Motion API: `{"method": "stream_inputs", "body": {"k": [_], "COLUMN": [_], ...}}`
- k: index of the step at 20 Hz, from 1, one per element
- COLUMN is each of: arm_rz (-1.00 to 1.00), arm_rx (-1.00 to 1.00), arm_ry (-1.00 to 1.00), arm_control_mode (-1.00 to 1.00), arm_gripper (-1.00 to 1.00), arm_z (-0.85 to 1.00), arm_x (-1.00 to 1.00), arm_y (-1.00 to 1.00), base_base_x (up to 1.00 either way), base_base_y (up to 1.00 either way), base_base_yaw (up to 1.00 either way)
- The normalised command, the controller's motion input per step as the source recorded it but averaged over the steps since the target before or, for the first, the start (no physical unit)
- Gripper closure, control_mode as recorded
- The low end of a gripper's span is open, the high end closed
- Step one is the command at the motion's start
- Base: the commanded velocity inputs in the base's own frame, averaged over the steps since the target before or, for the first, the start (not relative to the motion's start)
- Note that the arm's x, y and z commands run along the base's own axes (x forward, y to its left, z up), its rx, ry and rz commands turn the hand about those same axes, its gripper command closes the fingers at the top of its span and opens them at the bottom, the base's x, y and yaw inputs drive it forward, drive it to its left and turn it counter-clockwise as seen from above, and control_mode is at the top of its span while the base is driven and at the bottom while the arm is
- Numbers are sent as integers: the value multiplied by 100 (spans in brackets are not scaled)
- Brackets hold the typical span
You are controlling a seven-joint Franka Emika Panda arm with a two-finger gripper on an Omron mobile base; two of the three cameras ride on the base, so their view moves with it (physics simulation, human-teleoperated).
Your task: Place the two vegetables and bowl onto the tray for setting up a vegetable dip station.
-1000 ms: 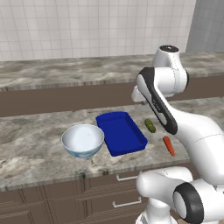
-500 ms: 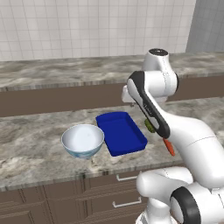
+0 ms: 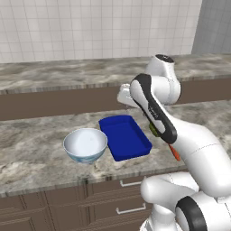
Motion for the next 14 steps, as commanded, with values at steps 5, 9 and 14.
{"method": "stream_inputs", "body": {"k": [5,9,14], "arm_rz": [0,0,0], "arm_rx": [17,2,0], "arm_ry": [0,13,21], "arm_control_mode": [-100,-100,-100], "arm_gripper": [-100,-100,-100], "arm_z": [-12,-8,-8], "arm_x": [-5,0,-2], "arm_y": [26,20,17], "base_base_x": [0,0,0], "base_base_y": [0,0,0], "base_base_yaw": [0,0,0]}}
